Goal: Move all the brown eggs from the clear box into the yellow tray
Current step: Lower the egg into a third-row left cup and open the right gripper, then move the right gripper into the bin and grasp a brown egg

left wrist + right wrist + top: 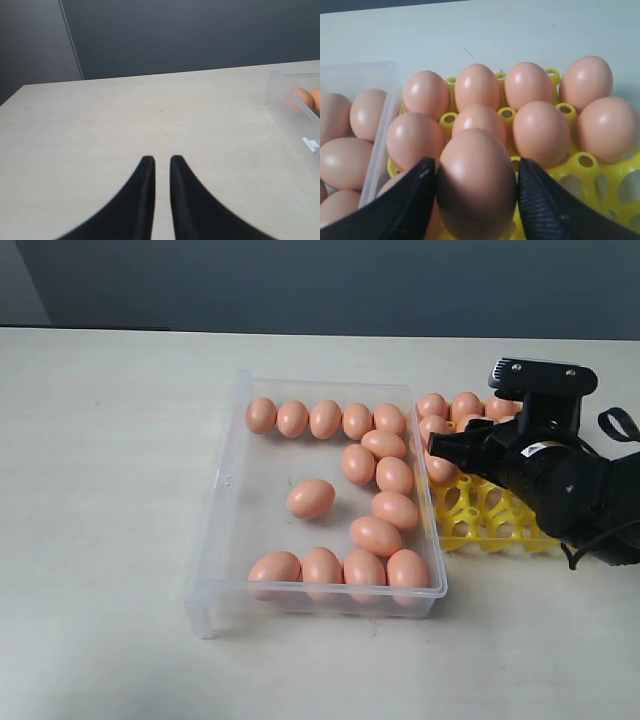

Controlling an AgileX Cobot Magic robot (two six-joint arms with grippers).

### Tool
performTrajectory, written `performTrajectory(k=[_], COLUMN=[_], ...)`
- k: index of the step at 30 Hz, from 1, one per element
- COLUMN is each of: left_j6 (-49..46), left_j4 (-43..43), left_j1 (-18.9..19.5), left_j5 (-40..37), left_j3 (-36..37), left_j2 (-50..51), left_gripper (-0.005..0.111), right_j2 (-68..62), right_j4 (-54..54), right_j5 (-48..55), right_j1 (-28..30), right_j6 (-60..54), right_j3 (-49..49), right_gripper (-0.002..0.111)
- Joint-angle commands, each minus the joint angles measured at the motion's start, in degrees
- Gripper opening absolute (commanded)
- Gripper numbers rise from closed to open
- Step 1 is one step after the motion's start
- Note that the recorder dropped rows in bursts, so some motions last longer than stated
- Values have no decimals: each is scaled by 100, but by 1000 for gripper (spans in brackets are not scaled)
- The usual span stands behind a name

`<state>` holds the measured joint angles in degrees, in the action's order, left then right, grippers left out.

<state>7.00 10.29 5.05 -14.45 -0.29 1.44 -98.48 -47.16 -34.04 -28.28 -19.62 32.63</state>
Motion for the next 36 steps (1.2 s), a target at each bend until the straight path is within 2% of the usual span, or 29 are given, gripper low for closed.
performTrajectory(k=[1,14,16,21,23,25,28,30,31,34,35,36], left_j6=[5,5,5,5,5,5,5,5,5,5,5,5], left_j4=[-13,-13,-13,-13,-13,-13,-13,-13,-13,-13,-13,-13], left_j1=[-3,-3,-3,-3,-3,-3,-3,-3,-3,-3,-3,-3], left_j5=[71,71,71,71,71,71,71,71,71,71,71,71], left_j3=[29,29,29,29,29,29,29,29,29,29,29,29], left_j2=[5,5,5,5,5,5,5,5,5,5,5,5], left_gripper=[12,12,12,12,12,12,12,12,12,12,12,12], right_j2=[-5,345,563,772,689,600,429,276,187,-63,-195,-271], right_j4=[78,220,379,1248,1254,1254,1254,1270,1292,1297,1284,1284], right_j5=[-120,-112,434,3121,3743,4053,4662,5376,5705,6301,6424,6468], right_j1=[33,33,33,33,33,33,20,20,20,20,12,12], right_j6=[-26,-145,-175,-175,-175,-175,-175,-187,-282,-628,-708,-790], right_j3=[28,139,321,1260,1623,1902,2220,2485,2563,2717,2742,2769], right_gripper=[53,55,55,54,50,42,23,18,19,35,47,54])
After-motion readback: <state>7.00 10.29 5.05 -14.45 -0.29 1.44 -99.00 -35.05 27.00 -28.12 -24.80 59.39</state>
